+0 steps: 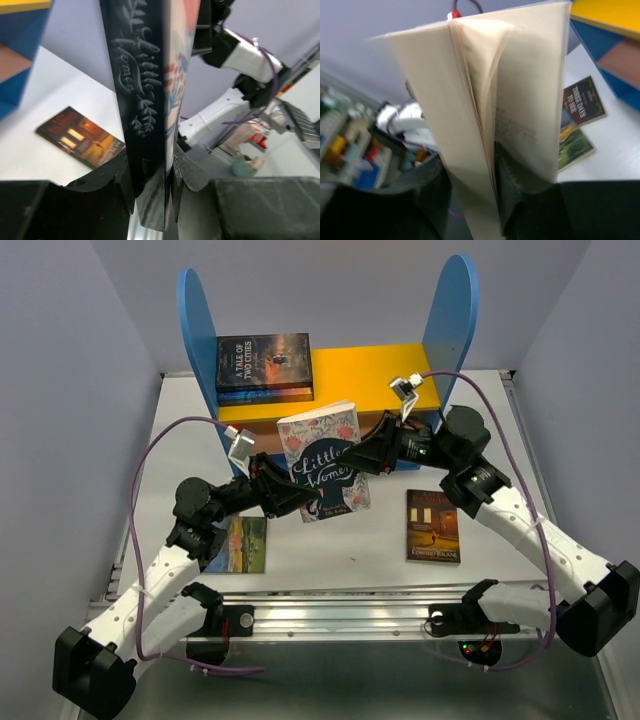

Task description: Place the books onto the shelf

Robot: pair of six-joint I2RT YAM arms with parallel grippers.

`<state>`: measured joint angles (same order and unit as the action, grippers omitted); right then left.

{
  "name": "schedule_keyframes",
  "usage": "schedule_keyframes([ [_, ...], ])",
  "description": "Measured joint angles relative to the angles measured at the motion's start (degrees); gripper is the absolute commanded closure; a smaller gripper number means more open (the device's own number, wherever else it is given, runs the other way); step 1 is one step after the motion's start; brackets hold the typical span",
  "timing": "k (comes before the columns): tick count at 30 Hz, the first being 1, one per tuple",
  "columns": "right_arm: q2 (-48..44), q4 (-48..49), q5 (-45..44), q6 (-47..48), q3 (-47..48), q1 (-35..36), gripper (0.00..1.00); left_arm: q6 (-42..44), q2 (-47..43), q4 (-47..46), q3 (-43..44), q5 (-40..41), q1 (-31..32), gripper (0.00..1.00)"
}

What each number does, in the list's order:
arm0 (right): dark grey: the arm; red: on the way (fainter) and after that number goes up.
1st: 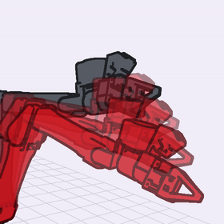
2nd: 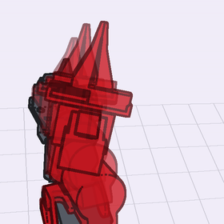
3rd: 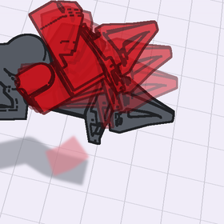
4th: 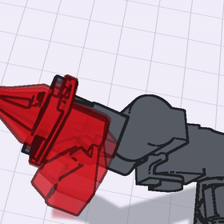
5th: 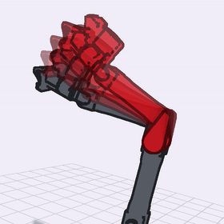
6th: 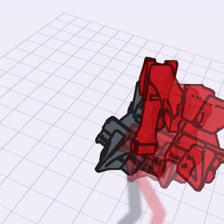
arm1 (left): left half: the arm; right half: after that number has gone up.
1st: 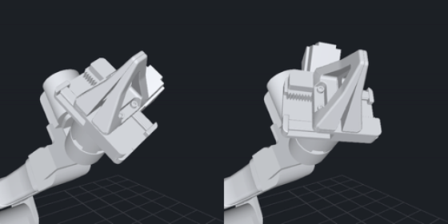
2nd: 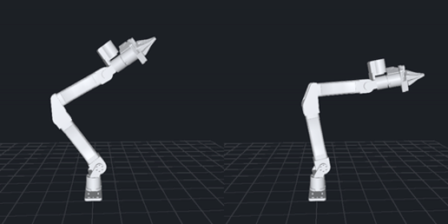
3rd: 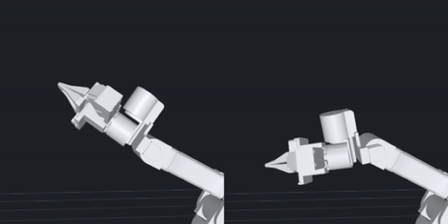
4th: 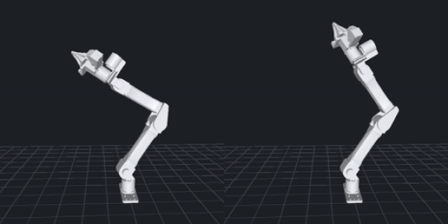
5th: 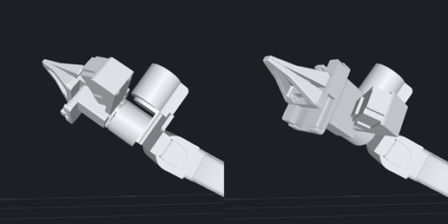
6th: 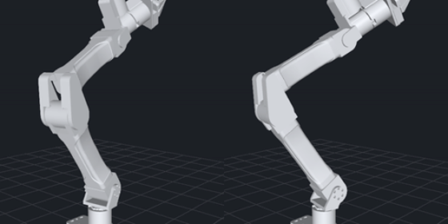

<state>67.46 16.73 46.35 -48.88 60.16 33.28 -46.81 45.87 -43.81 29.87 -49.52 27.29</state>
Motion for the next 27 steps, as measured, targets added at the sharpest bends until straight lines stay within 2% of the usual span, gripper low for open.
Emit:
schedule_keyframes([
  [2, -1.5, -6.4, -7.0, 3.7, 1.4, 0.5, 0.07, 0.1, -0.3, 1.3, 0.0, 1.7, 0.0, 1.0],
  [3, -2.9, -10.8, -14.0, 6.3, 2.4, 0.5, 0.0, 0.4, -0.7, 2.5, 0.0, 3.0, 0.0, 1.0],
  [8, -8.7, -20.0, -33.1, 11.0, 3.1, -0.1, 0.0, 0.0, -0.7, 7.4, 1.2, 9.4, 0.0, 1.0],
  [10, -11.7, -22.9, -42.2, 12.3, 2.9, -0.2, 0.0, 0.0, 0.2, 11.6, 4.5, 13.2, 0.1, 1.0],
  [14, -15.6, -25.8, -52.0, 14.3, 2.7, -0.2, 0.0, -0.2, 5.5, 15.9, 15.0, 24.1, 0.1, 1.0],
  [22, -16.8, -28.6, -57.2, 16.5, 0.8, -0.2, 0.0, -2.2, 18.1, 20.1, 35.7, 46.8, 1.7, 1.0],
  [27, -16.8, -30.0, -57.6, 17.0, 0.1, -0.2, 0.0, -4.9, 26.5, 27.4, 47.4, 66.1, 5.6, 1.0],
])
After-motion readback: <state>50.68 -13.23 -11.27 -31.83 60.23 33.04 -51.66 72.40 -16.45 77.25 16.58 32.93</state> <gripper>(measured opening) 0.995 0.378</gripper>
